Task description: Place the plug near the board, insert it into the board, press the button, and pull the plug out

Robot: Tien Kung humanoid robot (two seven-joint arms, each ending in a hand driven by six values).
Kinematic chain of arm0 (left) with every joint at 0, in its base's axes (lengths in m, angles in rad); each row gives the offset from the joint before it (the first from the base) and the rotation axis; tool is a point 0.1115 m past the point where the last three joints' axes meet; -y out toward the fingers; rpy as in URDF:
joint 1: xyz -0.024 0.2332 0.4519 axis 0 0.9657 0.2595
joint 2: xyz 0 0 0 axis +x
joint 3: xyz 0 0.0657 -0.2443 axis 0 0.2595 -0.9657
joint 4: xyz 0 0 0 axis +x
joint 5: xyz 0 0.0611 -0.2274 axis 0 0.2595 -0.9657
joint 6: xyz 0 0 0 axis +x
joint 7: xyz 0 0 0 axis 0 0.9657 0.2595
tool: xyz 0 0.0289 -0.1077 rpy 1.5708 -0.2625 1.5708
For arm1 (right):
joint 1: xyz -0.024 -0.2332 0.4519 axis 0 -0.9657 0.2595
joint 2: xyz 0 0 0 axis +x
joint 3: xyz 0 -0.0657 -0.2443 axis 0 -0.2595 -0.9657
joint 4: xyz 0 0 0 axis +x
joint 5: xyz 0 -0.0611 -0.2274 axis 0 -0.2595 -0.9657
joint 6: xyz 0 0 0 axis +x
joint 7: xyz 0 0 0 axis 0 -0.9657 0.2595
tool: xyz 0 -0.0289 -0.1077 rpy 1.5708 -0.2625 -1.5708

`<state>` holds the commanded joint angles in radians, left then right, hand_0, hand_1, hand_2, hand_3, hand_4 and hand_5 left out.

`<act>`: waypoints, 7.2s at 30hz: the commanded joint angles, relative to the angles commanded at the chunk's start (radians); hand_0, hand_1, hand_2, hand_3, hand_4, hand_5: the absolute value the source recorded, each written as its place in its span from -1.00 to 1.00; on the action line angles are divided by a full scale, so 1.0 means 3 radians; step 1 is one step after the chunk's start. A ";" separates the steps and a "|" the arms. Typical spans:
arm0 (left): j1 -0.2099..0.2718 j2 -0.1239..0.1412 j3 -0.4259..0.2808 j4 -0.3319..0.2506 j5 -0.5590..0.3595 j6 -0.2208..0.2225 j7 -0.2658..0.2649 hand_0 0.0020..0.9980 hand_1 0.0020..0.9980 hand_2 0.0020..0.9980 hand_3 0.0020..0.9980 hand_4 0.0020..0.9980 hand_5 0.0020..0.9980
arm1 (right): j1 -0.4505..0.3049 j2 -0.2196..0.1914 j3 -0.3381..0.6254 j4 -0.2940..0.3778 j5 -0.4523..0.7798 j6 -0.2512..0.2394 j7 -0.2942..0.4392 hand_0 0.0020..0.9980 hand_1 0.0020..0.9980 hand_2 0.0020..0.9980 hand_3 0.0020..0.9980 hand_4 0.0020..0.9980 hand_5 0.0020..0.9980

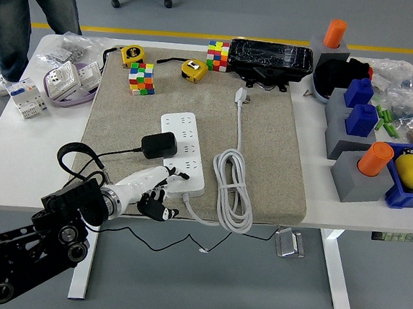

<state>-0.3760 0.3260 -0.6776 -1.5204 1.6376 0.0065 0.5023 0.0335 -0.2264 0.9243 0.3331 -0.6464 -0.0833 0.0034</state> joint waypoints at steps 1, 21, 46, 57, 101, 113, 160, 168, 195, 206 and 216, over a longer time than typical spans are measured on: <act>0.0001 0.0003 0.0005 0.0015 0.0028 0.0007 0.0010 -0.86 -0.89 -0.72 0.70 0.54 -1.00 | 0.0000 0.0000 0.0001 0.0001 0.0000 0.0000 0.0000 0.21 0.28 0.29 0.11 0.91 -0.02; 0.0011 0.0015 -0.0086 -0.0023 -0.0490 0.0262 -0.0616 -0.70 -0.79 -0.53 0.37 0.21 -1.00 | -0.0004 0.0000 -0.0001 0.0000 0.0000 0.0000 0.0000 0.21 0.28 0.29 0.11 0.91 -0.02; -0.0574 -0.0281 0.0062 0.1431 0.0258 0.1408 -0.1729 0.41 0.49 0.39 0.25 0.83 -0.51 | 0.0007 -0.0014 -0.0052 0.0001 0.0033 0.0002 0.0001 0.21 0.28 0.29 0.11 0.91 -0.02; -0.0705 -0.0309 0.0246 0.1762 0.0329 0.1256 -0.1486 0.39 0.43 0.36 0.23 0.75 -0.56 | 0.0009 -0.0026 -0.0080 0.0007 0.0036 0.0002 0.0002 0.21 0.28 0.29 0.11 0.91 -0.02; -0.0575 -0.0180 -0.0019 0.1824 0.0189 0.1382 -0.1700 -0.44 -0.39 -0.38 0.01 0.34 -1.00 | -0.0024 -0.0002 -0.0020 0.0034 0.0006 0.0001 -0.0001 0.21 0.28 0.29 0.11 0.91 -0.02; -0.0518 -0.0131 0.0012 0.2078 0.0111 0.1425 -0.1743 -0.39 -0.31 -0.32 0.05 0.32 -1.00 | -0.0025 0.0005 -0.0011 0.0041 -0.0001 0.0001 0.0000 0.21 0.28 0.29 0.11 0.91 -0.02; 0.0277 -0.0140 -0.1356 0.0990 -0.2656 0.1457 -0.2142 -0.32 -0.26 -0.05 0.06 0.58 -0.41 | 0.0023 0.0056 -0.0039 -0.0044 0.0009 -0.0009 -0.0020 0.21 0.28 0.29 0.11 0.91 -0.02; 0.0322 -0.0118 -0.1523 0.0965 -0.2674 0.1442 -0.2117 -0.32 -0.25 -0.05 0.06 0.55 -0.42 | 0.0083 0.0057 -0.0089 -0.0047 0.0026 -0.0010 -0.0020 0.21 0.28 0.29 0.11 0.91 -0.02; 0.0407 -0.0074 -0.1810 0.0848 -0.2611 0.1379 -0.2025 -0.31 -0.26 -0.05 0.07 0.54 -0.41 | 0.0166 0.0017 -0.0278 -0.0075 0.0099 -0.0009 -0.0024 0.21 0.28 0.29 0.11 0.90 -0.01; 0.0497 -0.0085 -0.1935 0.0805 -0.2606 0.1372 -0.2010 -0.30 -0.25 -0.05 0.07 0.54 -0.41 | 0.0139 0.0054 -0.0233 -0.0080 0.0095 -0.0005 -0.0032 0.21 0.28 0.29 0.11 0.90 -0.01; 0.0507 -0.0079 -0.1975 0.0799 -0.2612 0.1356 -0.1987 -0.30 -0.25 -0.05 0.07 0.54 -0.40 | 0.0128 0.0063 -0.0228 -0.0096 0.0105 -0.0001 -0.0045 0.21 0.28 0.29 0.10 0.90 -0.01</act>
<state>-0.2240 0.3023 -1.2702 -1.2808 0.8539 0.4133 -0.0938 0.0719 -0.2076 0.8560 0.3043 -0.6150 -0.0834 -0.0101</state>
